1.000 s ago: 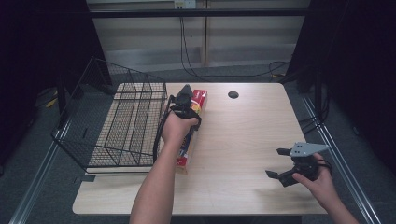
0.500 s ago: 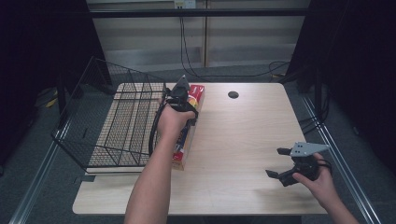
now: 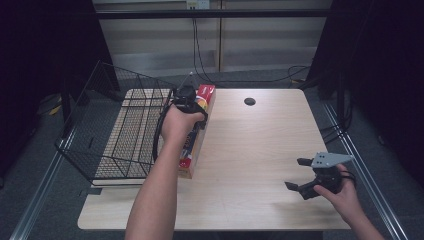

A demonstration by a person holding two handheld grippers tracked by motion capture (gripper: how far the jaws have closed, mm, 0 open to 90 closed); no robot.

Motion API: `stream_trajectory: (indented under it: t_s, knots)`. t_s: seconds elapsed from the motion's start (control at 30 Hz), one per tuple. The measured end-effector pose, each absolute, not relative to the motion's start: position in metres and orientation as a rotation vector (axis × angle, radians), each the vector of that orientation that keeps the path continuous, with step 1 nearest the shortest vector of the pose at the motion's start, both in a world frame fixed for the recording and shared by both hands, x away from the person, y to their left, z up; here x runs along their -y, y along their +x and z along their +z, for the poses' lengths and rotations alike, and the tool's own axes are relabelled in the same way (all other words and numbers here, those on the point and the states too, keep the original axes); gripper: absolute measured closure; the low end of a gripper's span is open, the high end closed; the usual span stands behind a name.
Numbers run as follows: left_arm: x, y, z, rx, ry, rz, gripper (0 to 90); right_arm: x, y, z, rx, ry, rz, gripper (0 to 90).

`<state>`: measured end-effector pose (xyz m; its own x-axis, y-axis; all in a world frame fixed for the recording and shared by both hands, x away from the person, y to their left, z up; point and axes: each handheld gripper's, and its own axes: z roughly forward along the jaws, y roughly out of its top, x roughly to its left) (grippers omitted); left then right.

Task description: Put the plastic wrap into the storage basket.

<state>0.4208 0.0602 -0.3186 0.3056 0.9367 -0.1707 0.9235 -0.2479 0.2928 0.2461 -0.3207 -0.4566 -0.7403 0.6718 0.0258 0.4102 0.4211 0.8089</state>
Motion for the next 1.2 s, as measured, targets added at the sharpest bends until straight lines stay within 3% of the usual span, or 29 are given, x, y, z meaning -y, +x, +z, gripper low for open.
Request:
stream_trajectory:
  t_s: [1.2]
  knots:
    - [-0.096, 0.423, -0.272, -1.739, 2.207, 0.064, 44.8, 0.320, 0.246, -0.456, -2.385, 0.928, 1.222, 3.6]
